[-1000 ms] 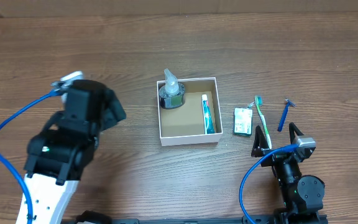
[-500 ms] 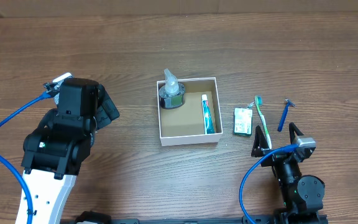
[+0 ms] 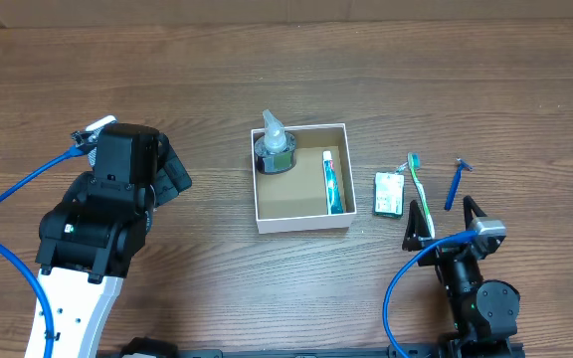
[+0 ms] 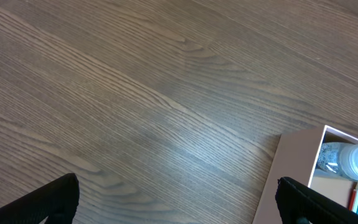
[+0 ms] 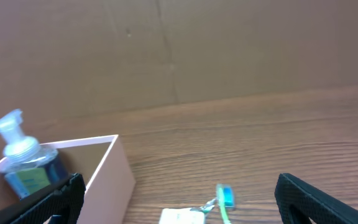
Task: Pack container
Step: 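Withdraw the left gripper to the left side of the table, then move the right gripper over the green-wrapped soap bar, then close the right gripper on the soap bar and lift it, then carry the soap bar into the box and open the right gripper, then move the right gripper back over the blue razor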
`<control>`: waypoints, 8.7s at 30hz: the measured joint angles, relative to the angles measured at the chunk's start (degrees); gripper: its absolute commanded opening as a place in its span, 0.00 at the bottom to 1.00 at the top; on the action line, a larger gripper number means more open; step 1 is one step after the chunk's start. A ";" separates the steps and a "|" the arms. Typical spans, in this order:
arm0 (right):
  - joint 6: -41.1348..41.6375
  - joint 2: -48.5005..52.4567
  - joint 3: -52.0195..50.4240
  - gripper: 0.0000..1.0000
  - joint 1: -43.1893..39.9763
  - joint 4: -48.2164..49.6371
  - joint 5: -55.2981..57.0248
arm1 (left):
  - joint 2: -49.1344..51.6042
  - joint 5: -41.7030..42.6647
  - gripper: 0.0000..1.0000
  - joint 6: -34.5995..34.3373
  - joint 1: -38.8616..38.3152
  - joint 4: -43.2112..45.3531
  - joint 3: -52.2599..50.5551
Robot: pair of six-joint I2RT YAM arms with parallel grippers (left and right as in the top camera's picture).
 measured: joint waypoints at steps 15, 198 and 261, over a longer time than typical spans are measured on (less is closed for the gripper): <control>1.11 26.38 24.35 1.00 0.00 -22.23 1.49 | 0.07 -0.02 1.00 0.00 0.00 -0.07 0.04; 20.59 96.24 74.49 0.44 33.83 -41.66 -3.43 | 0.15 0.00 1.00 0.00 0.00 -0.04 0.13; 17.81 81.00 67.41 0.76 -10.82 -53.55 15.10 | 0.15 0.00 1.00 0.00 0.00 -0.07 0.13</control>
